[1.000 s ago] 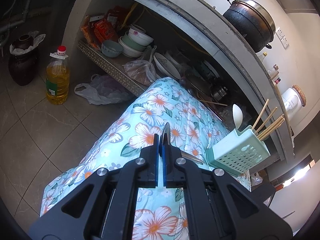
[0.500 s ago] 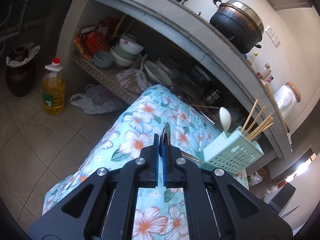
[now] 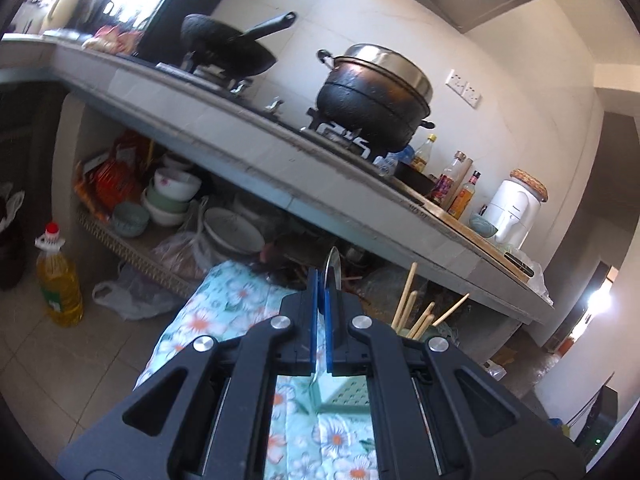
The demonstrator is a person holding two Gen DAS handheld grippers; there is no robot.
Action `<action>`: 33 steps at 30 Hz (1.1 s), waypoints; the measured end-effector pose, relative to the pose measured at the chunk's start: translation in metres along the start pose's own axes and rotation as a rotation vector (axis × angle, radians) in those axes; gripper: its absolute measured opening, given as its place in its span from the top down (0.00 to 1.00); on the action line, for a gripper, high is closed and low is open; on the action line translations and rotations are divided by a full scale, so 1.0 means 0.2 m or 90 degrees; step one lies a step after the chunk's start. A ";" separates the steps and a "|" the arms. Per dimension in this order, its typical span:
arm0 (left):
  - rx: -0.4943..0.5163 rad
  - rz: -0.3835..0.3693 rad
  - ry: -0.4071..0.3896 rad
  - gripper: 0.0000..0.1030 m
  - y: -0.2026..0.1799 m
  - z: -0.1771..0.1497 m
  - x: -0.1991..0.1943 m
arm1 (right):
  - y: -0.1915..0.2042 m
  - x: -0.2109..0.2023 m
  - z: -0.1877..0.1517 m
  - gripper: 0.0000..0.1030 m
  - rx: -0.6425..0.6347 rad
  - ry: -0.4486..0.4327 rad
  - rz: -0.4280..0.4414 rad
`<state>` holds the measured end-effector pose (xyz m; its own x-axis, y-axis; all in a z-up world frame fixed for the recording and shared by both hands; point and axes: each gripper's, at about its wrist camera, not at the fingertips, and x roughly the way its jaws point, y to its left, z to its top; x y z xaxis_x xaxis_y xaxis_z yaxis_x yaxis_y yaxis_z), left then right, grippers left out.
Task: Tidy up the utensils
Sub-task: 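Lower the metal spoon into the holder with the left tool while the right tool lifts the white spoon, then lower the white spoon into the holder and open the right tool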
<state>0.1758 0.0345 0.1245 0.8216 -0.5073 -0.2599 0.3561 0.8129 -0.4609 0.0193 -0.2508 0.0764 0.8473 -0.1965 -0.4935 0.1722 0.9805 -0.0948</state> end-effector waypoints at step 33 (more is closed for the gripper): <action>0.160 -0.017 0.082 0.60 -0.35 -0.13 0.45 | -0.29 -0.02 -0.01 0.98 0.109 -0.014 0.021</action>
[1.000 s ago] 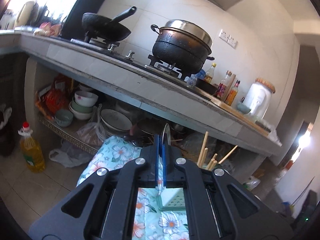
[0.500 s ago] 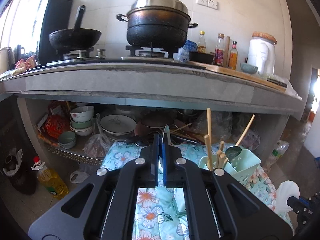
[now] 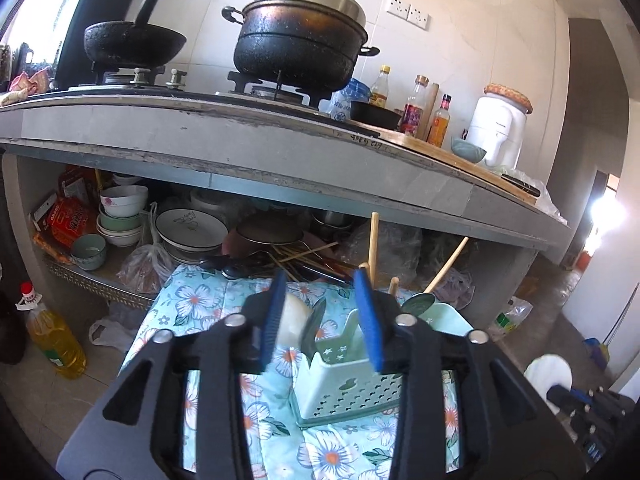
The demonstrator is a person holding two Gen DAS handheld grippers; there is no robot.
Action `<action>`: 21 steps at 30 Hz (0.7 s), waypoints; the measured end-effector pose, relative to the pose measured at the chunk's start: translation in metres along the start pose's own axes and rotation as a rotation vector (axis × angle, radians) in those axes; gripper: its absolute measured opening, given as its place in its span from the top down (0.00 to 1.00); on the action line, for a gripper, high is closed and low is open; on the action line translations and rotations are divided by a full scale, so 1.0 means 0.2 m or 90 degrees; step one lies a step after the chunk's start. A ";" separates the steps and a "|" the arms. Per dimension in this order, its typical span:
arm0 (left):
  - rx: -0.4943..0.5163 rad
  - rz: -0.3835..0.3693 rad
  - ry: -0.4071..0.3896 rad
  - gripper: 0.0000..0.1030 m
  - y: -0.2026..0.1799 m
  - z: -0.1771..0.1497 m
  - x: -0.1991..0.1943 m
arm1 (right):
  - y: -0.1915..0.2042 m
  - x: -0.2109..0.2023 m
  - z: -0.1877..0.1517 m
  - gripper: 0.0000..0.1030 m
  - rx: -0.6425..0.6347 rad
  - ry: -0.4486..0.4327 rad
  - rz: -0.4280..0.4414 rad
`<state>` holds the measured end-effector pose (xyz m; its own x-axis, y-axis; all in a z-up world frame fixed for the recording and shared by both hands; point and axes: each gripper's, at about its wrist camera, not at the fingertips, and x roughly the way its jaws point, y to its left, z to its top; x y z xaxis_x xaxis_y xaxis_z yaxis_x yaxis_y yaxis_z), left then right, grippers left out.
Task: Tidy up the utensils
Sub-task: 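Lower the white spoon into the holder and open the right tool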
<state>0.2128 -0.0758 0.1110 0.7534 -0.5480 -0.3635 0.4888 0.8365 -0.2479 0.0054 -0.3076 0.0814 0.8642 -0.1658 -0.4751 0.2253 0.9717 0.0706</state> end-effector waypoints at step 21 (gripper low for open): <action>-0.010 0.001 0.088 0.14 0.00 -0.38 -0.18 | -0.24 0.14 0.69 0.98 0.145 -0.149 0.244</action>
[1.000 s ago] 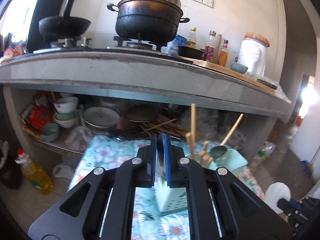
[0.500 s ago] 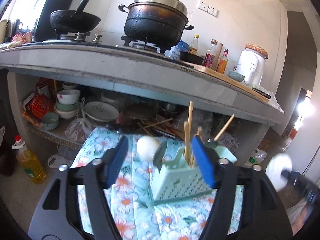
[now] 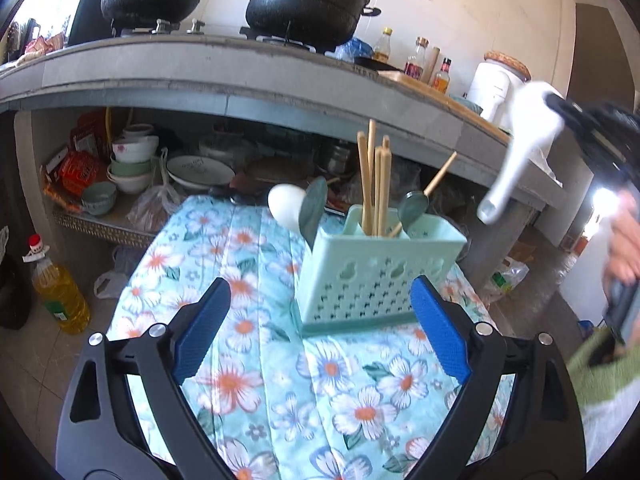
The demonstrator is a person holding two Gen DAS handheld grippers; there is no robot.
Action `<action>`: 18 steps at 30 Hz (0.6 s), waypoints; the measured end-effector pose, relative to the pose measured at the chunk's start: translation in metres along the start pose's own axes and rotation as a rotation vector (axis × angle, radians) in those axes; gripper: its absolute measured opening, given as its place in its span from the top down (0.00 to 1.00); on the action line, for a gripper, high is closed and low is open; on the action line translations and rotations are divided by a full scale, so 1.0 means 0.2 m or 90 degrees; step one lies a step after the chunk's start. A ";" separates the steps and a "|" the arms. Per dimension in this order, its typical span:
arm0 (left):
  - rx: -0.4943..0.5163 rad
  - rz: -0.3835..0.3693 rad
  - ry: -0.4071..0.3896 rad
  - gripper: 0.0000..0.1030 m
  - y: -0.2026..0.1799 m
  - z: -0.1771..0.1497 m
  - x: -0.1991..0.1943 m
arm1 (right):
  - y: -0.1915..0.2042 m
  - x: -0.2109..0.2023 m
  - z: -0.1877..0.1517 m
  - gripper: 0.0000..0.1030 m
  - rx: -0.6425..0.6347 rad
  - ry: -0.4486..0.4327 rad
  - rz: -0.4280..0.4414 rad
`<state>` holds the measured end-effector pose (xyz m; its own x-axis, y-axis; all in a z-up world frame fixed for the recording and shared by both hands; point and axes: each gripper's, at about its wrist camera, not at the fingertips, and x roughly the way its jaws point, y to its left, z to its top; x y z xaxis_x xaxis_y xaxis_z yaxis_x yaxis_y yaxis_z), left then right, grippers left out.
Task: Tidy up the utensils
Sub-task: 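Lower the white spoon into the holder and open the right tool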
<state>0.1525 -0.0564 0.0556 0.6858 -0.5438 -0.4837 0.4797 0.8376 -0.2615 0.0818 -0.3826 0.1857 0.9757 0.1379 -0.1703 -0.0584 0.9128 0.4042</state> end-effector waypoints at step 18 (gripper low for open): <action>-0.014 0.017 0.026 0.12 0.00 -0.08 0.02 | -0.25 0.34 -0.41 0.96 0.051 0.137 -0.067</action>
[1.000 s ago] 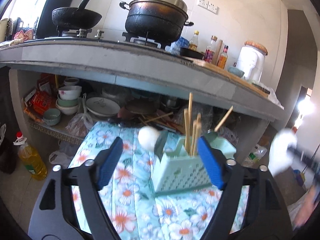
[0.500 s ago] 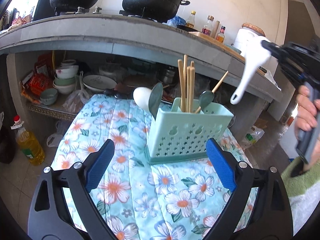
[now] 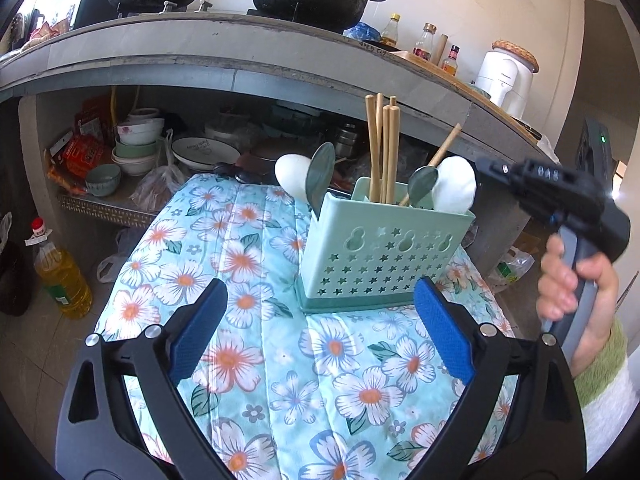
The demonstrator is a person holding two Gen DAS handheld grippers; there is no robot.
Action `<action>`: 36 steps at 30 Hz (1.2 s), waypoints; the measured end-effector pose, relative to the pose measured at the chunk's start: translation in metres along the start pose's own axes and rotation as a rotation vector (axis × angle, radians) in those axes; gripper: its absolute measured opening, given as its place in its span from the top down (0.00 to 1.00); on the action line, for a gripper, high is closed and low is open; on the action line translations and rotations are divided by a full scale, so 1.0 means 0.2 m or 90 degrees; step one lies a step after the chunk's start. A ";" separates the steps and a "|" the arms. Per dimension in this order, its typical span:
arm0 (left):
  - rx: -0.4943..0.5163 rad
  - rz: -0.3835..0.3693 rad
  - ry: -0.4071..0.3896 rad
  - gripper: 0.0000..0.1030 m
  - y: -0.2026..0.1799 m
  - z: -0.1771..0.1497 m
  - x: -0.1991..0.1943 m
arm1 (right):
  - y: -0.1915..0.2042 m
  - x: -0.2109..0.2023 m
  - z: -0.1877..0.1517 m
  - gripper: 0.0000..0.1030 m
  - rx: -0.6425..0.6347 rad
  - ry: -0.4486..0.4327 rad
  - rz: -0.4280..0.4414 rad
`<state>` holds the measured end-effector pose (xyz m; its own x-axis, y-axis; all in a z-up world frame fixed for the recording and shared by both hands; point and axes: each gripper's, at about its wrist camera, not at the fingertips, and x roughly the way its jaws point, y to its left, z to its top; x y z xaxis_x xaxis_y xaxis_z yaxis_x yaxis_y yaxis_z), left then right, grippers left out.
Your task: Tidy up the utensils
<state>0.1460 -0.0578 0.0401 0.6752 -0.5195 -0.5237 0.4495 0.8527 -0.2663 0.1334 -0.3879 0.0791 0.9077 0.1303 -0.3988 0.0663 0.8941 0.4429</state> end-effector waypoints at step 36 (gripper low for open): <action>0.043 0.327 -0.039 0.08 -0.14 -0.07 -0.15 | 0.34 -0.38 -0.63 0.06 -0.241 0.057 -0.353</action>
<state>0.1051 -0.0661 0.0520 0.8509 -0.0391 -0.5239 0.0868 0.9940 0.0667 0.0178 -0.2826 0.0386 0.7420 -0.3711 -0.5583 0.3479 0.9251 -0.1524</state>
